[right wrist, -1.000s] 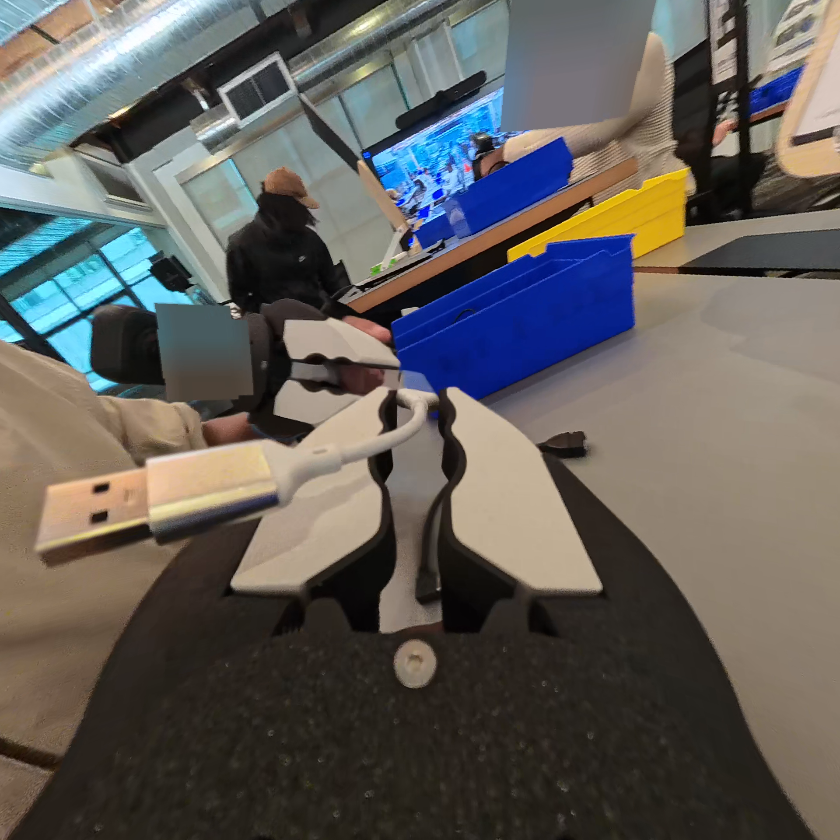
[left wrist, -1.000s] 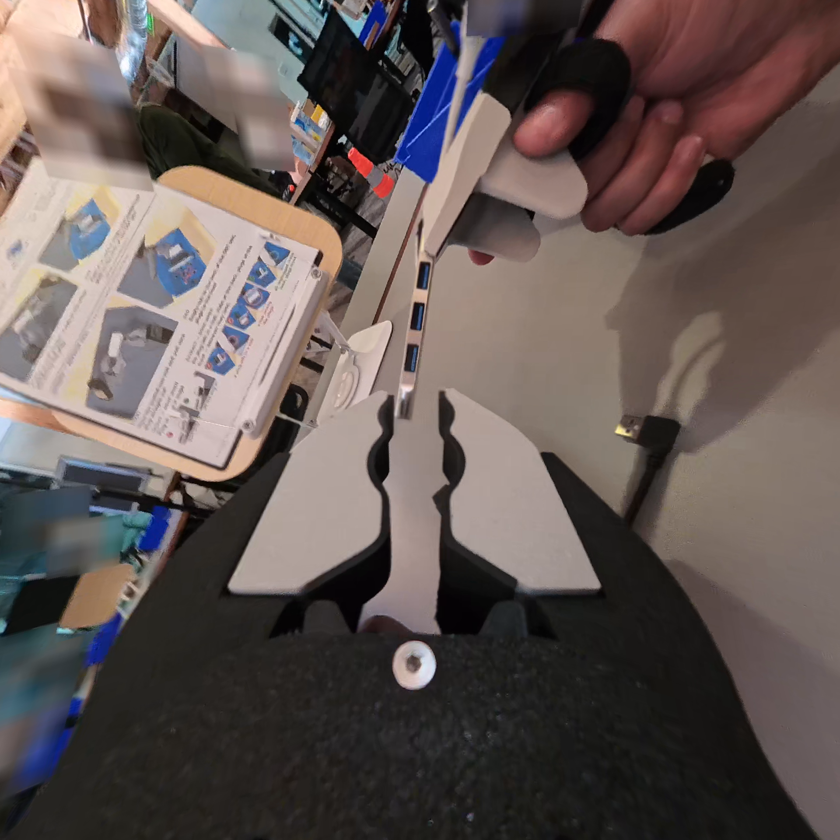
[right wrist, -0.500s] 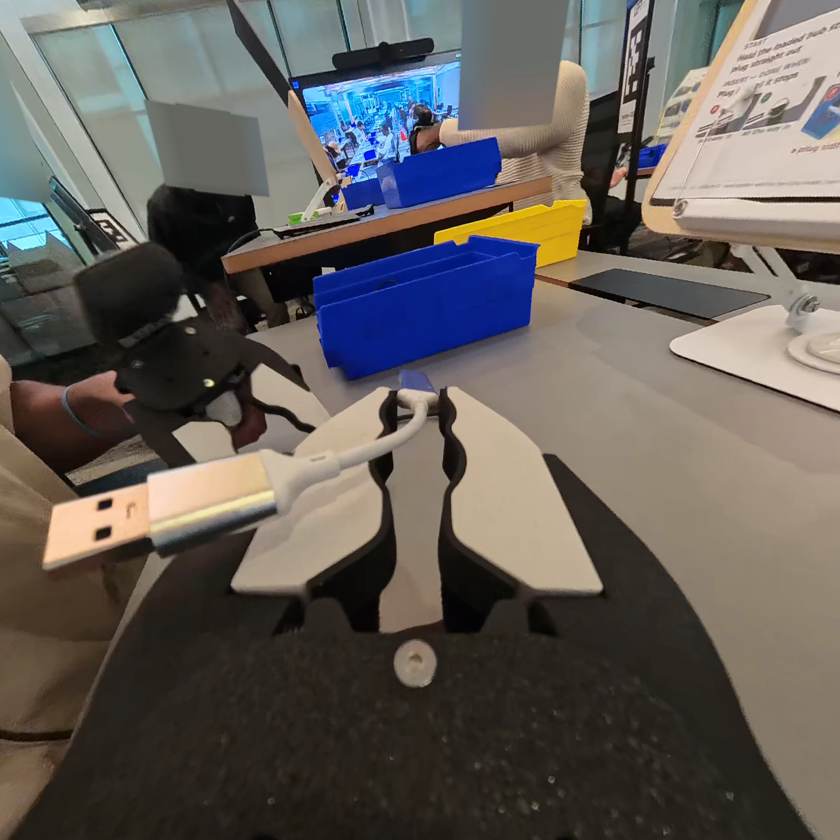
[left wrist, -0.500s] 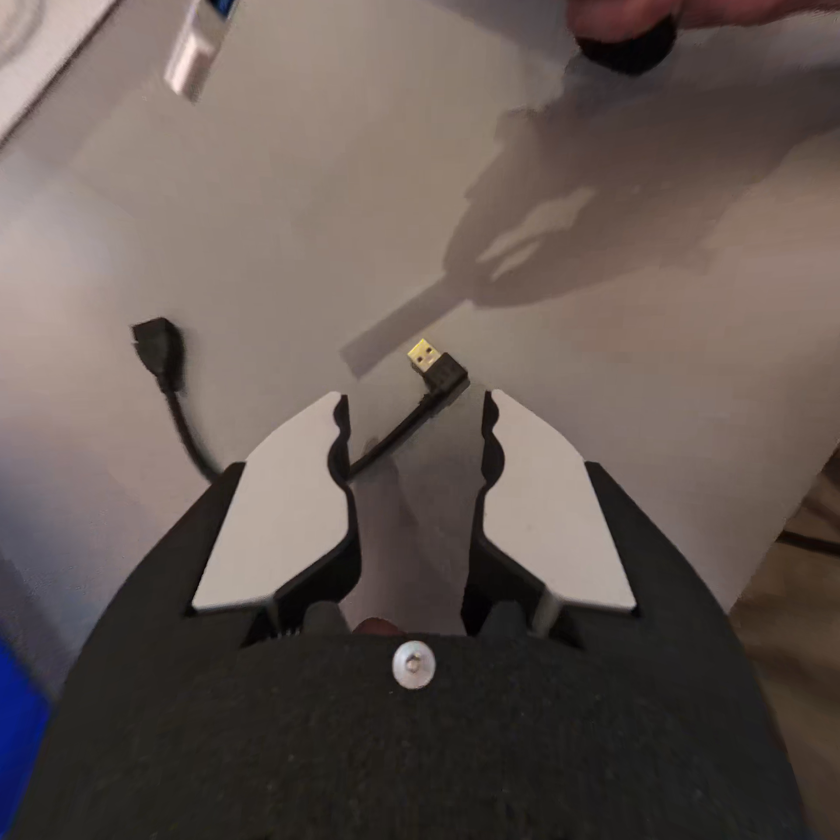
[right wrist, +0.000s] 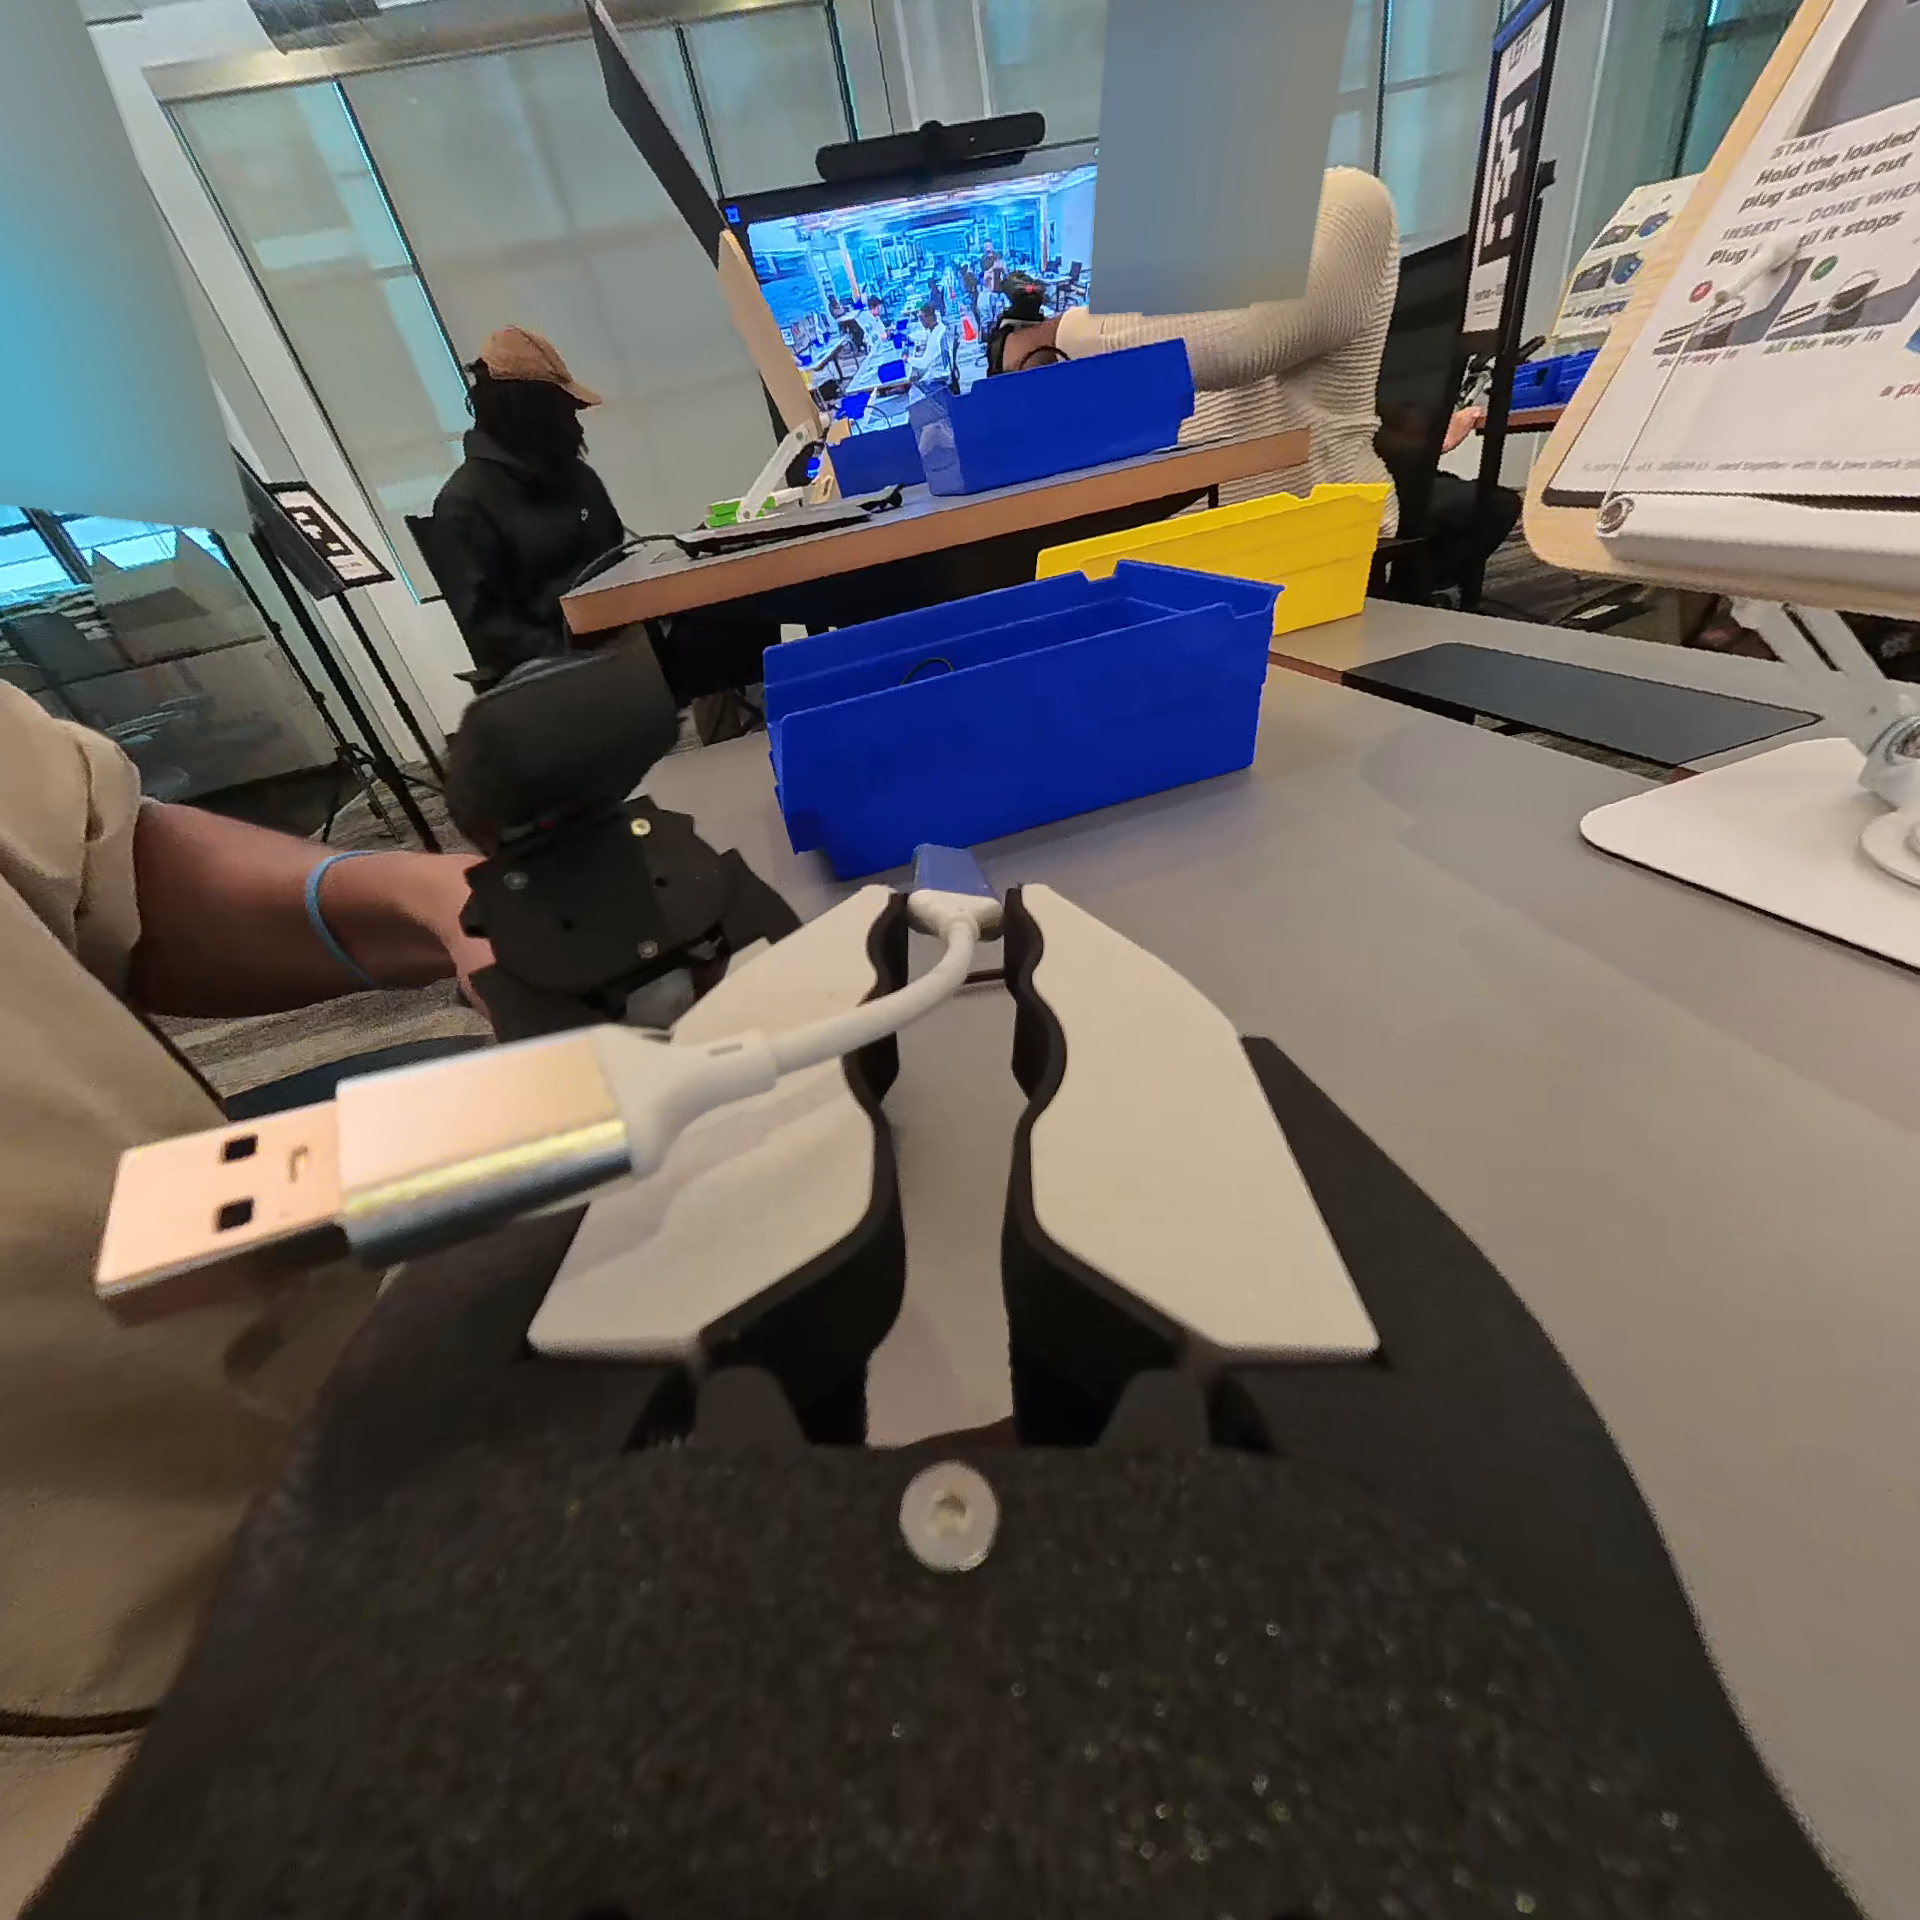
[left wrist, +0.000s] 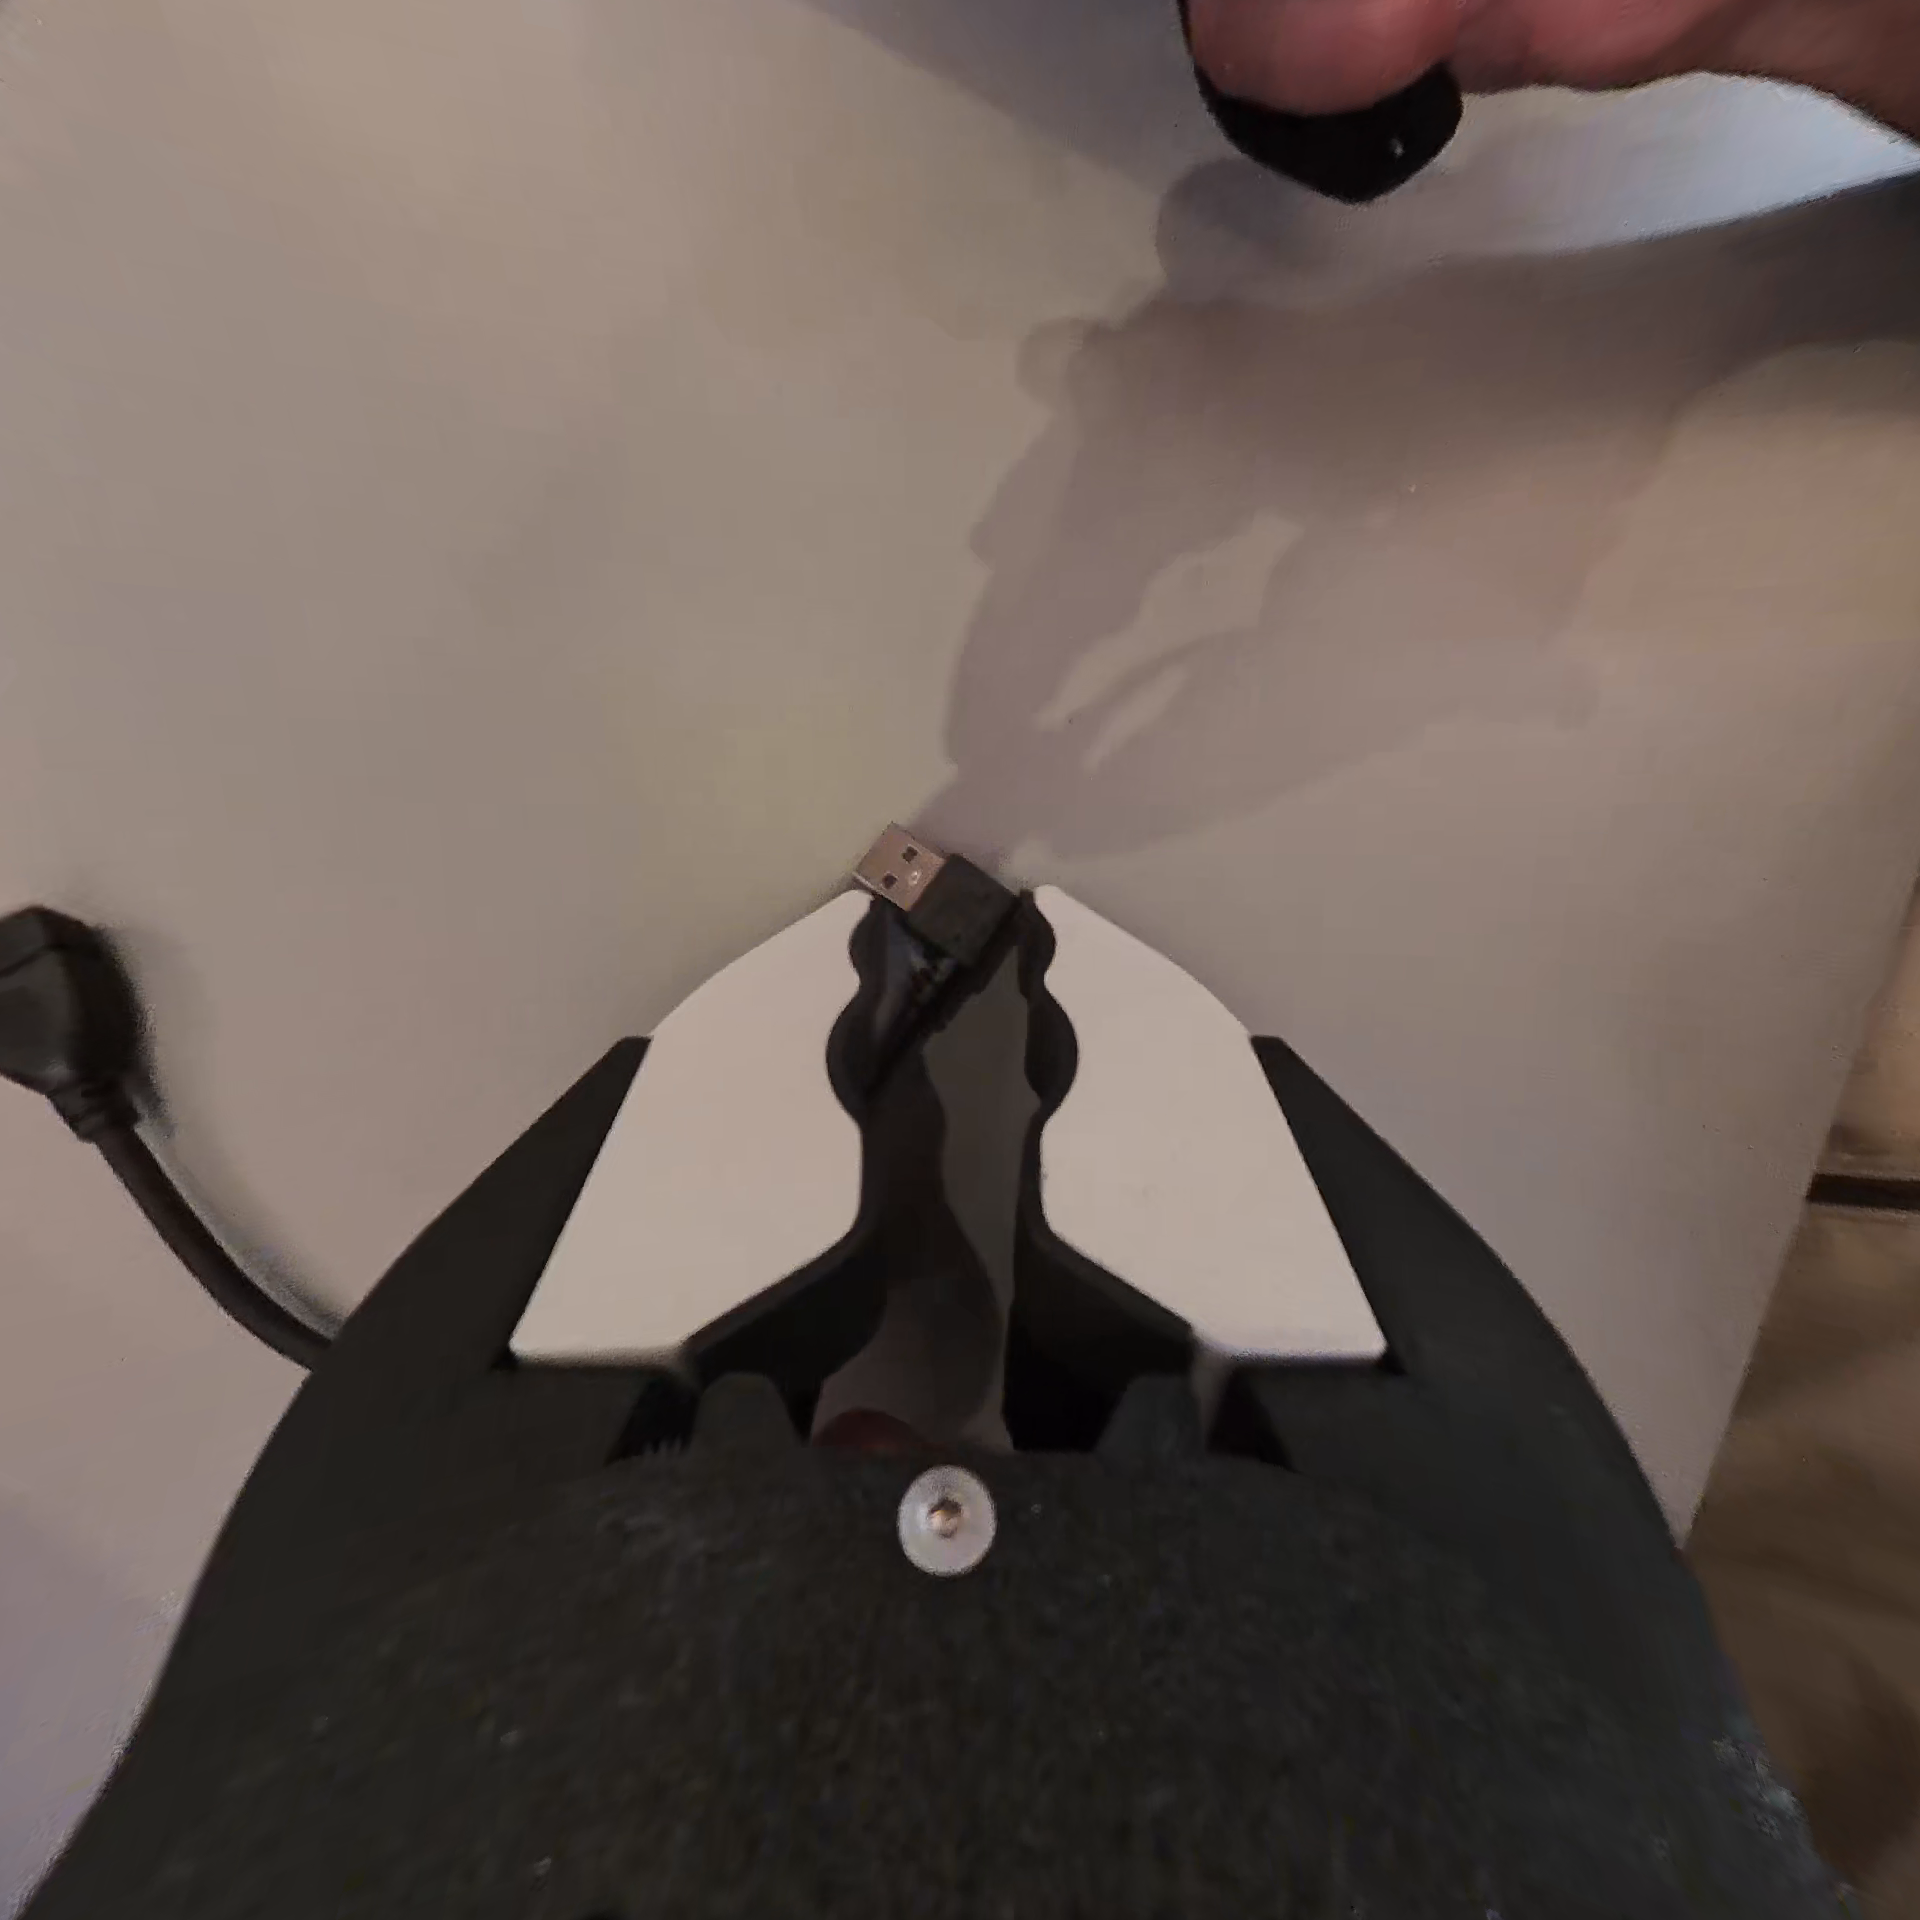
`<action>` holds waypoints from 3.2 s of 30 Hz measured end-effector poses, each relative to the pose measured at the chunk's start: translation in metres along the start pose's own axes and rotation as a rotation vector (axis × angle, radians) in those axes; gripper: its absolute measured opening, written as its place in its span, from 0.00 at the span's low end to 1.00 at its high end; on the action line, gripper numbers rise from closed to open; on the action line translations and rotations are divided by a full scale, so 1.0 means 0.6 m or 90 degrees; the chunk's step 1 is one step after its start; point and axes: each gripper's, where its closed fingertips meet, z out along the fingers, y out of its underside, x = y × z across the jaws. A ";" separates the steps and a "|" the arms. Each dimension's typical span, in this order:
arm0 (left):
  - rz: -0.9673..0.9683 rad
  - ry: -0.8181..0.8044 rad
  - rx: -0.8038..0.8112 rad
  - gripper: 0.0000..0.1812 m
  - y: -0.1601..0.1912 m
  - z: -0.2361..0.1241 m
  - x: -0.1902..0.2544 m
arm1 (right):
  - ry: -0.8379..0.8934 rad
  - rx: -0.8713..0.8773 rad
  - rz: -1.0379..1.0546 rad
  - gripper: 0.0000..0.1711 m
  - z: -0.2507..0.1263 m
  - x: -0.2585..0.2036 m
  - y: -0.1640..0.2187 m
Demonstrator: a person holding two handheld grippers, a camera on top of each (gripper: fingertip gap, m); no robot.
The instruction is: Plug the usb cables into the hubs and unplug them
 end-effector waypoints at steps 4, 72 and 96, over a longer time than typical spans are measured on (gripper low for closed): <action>0.015 -0.040 0.011 0.11 -0.008 0.006 0.002 | 0.011 0.005 0.008 0.10 -0.005 0.009 -0.002; -0.115 -0.066 0.082 0.13 -0.081 -0.088 -0.038 | -0.029 -0.097 -0.121 0.10 0.031 -0.035 0.053; 0.154 -0.043 -0.014 0.23 0.031 -0.038 -0.045 | 0.016 -0.111 -0.118 0.10 0.013 -0.008 0.045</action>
